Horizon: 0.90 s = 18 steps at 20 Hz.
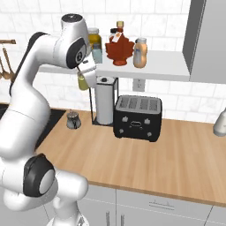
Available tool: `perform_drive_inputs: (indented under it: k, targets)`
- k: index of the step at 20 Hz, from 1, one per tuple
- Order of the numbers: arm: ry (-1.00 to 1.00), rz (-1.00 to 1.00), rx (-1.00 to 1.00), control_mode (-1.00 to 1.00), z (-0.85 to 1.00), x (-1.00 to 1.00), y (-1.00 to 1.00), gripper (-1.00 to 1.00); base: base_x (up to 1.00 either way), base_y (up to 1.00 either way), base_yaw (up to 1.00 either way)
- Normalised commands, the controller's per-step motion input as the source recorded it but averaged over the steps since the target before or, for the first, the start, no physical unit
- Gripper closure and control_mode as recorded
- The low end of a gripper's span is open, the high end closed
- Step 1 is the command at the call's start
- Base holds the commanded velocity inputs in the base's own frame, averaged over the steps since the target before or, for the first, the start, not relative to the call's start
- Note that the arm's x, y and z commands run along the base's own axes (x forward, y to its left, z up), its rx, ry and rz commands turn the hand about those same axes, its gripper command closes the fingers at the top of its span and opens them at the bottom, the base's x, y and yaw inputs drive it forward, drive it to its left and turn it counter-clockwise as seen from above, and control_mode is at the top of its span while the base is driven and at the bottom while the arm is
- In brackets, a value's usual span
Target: Put the shaker and condiment bottle from the counter next to their counterparts in the cabinet.
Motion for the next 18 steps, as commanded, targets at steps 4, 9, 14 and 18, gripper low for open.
perform_drive_inputs:
  k: [4, 9, 14, 18]
  targets:
    - [-0.01, 0.04, 0.0, -1.0, 0.02, -0.09, 0.39, 1.0, 0.0, 0.0, 0.0]
    - [-0.07, 0.01, 0.0, -1.0, 0.26, 0.24, 0.36, 1.0, 0.0, 0.0, 0.0]
    - [-0.11, 0.0, 0.01, -1.0, 0.8, 0.42, 0.17, 1.0, 0.0, 0.0, 0.0]
    - [-0.02, 0.0, -0.01, -1.0, 0.31, 0.17, 0.27, 1.0, 0.0, 0.0, 0.0]
